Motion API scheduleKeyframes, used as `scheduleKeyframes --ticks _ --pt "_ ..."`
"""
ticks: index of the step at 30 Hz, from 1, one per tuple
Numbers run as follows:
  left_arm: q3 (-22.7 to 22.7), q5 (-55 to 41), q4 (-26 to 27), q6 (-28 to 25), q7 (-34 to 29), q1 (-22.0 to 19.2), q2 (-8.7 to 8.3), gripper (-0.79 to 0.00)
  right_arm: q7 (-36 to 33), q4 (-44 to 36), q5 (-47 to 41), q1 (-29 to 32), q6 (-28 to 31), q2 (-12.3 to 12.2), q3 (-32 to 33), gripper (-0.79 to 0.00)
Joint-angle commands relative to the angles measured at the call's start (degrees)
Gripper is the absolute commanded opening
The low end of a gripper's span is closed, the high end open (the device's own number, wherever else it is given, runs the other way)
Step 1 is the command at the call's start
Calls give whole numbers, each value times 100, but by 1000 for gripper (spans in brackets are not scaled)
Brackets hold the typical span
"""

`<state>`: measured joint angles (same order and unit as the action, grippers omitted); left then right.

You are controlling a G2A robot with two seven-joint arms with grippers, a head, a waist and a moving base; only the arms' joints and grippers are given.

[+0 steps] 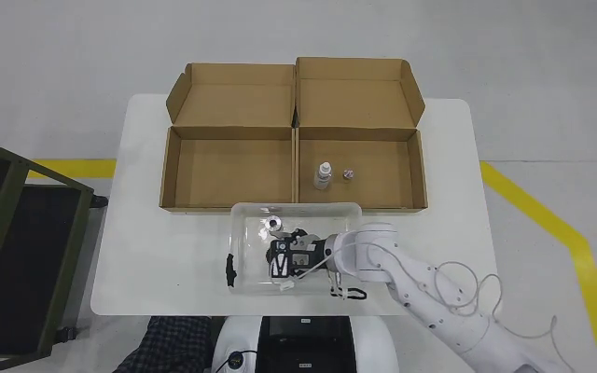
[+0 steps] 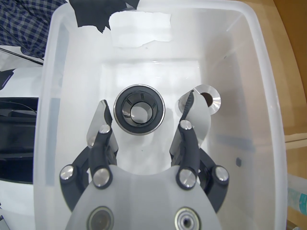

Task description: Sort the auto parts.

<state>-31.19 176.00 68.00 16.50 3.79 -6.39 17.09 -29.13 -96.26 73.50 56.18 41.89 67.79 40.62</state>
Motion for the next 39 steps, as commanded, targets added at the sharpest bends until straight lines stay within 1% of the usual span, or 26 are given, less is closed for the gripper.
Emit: scheduleKeyframes --ticks 1,3,4,8,12,16,19,29,39 --pt "0 0 0 0 0 0 0 0 8 39 6 -14 4 11 -20 -289" --pt "0 0 0 0 0 0 0 0 21 72 9 -22 1 22 -34 -342" --pt "0 0 0 0 0 0 0 0 34 88 2 -23 2 26 -36 -397" --pt "0 0 0 0 0 0 0 0 64 150 -9 -25 22 35 -32 -459" --pt "0 0 0 0 0 0 0 0 77 157 -16 -18 39 40 -21 -551" --pt "0 0 0 0 0 0 0 0 89 65 -44 11 71 31 33 -696" --pt "0 0 0 0 0 0 0 0 112 -59 -79 59 104 7 121 -785" --pt "0 0 0 0 0 0 0 0 219 -520 -256 224 135 -75 477 -785" --pt "0 0 0 0 0 0 0 0 507 -917 -505 325 -16 -106 773 -785"
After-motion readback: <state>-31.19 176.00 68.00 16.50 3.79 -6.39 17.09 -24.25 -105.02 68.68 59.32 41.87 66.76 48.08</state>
